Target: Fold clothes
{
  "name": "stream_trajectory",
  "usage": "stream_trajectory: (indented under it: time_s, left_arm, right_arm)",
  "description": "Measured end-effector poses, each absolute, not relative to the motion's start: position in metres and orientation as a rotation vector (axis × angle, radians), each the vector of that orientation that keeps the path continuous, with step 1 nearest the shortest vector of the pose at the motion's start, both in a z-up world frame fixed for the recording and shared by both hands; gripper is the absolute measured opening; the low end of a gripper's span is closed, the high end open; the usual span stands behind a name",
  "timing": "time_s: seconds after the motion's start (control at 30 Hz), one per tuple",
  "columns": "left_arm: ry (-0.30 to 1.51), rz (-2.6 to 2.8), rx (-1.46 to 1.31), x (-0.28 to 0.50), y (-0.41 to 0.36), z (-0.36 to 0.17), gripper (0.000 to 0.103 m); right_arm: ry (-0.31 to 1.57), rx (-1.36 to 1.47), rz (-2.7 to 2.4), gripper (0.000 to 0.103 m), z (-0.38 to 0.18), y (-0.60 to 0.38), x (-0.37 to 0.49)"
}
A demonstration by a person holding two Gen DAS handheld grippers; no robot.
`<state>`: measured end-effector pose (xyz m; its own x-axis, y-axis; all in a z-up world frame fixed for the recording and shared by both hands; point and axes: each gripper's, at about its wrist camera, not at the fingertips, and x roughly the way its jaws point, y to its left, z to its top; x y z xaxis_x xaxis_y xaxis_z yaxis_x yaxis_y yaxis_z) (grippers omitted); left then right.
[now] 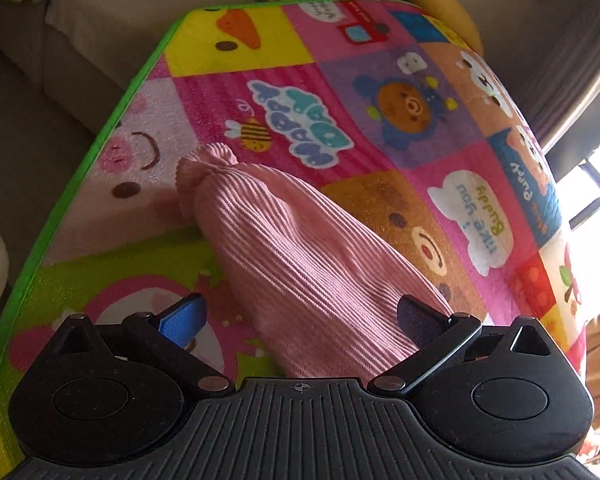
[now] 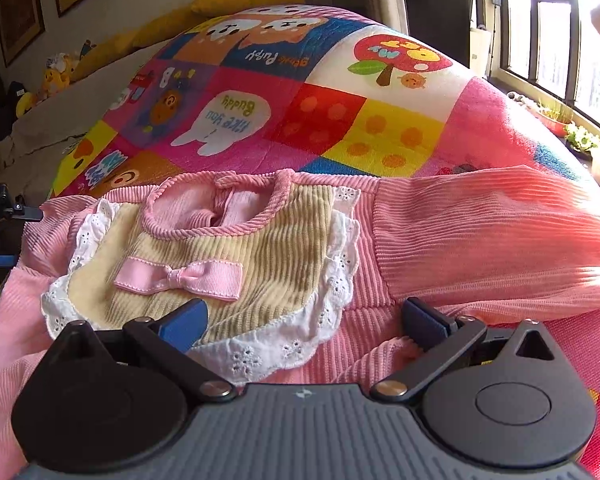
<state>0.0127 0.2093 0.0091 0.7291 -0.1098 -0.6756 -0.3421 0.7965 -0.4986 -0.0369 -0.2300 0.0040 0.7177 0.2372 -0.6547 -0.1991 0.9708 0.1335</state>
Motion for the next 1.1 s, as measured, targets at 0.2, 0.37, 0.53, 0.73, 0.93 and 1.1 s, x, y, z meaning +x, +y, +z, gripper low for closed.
stream_trajectory:
  time_s: [0.2,0.37,0.53,0.73,0.93,1.1]
  left_arm:
    - [0.681,0.092,-0.537,0.018,0.186,0.016,0.060]
    - [0.592,-0.022,-0.443,0.011,0.156,0.047,0.026]
    - [0.467,-0.252,-0.216,-0.003,0.083,0.096,0.019]
    - [0.497,-0.611,0.039,-0.036,-0.003,0.093,0.044]
    - [0.556,-0.718,0.174,-0.062,-0.021,0.063,0.088]
    - [0.570,-0.552,0.169,-0.057,-0.011,0.060,0.095]
  right_arm:
    - [0.737,0.051,0.249,0.103,0.004,-0.230,-0.036]
    - [0.741,0.058,0.267,0.103,0.004,-0.233,-0.035]
    - [0.733,0.083,0.282,0.103,0.004,-0.237,-0.035]
    - [0.720,0.132,0.295,0.103,0.004,-0.243,-0.037]
    - [0.716,0.161,0.304,0.103,0.005,-0.247,-0.037]
    - [0.713,0.163,0.309,0.103,0.005,-0.247,-0.037]
